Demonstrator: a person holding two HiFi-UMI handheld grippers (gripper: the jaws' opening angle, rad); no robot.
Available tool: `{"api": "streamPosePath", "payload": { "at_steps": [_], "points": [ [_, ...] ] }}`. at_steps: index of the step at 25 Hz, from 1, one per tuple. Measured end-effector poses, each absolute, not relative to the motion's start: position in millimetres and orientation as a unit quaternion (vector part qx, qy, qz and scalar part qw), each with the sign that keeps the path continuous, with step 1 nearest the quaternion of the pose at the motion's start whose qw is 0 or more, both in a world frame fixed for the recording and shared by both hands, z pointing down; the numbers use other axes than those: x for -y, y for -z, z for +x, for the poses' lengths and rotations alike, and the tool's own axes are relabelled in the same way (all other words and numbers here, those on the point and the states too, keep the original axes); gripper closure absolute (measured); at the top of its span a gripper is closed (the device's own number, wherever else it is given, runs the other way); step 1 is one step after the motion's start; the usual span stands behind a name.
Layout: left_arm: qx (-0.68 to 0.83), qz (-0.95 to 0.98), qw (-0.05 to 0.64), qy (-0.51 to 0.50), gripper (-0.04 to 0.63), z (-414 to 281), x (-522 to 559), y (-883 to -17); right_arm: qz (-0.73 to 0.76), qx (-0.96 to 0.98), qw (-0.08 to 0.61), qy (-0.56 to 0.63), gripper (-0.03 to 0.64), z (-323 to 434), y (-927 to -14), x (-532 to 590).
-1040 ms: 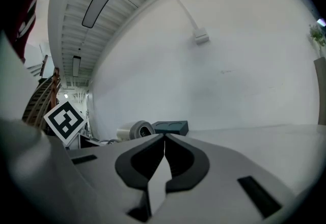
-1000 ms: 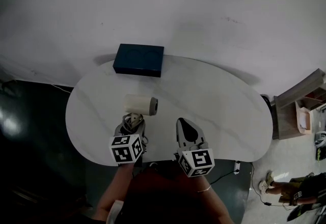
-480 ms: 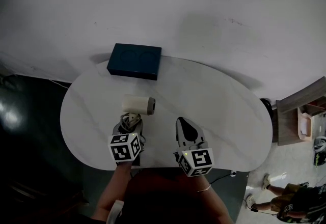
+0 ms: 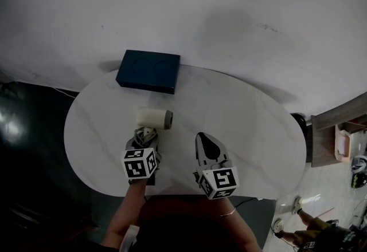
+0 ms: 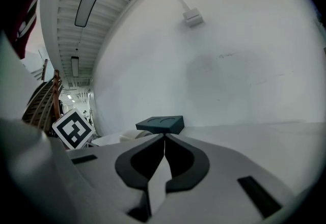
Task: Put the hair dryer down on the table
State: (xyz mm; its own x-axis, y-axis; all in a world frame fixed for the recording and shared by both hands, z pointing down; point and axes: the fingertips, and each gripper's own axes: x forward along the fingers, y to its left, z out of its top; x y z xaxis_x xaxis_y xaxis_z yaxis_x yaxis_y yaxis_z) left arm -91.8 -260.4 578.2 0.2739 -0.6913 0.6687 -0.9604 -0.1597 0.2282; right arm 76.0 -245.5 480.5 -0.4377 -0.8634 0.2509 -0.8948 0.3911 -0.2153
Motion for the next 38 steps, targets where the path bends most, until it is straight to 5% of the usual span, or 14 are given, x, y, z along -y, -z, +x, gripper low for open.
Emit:
{"api": "streamPosePath", "payload": {
  "at_steps": [38],
  "points": [
    [0.550,0.704,0.352,-0.281,0.394,-85,277,-603,0.527,0.830,0.056,-0.174,0.601,74,-491,260]
  ]
}}
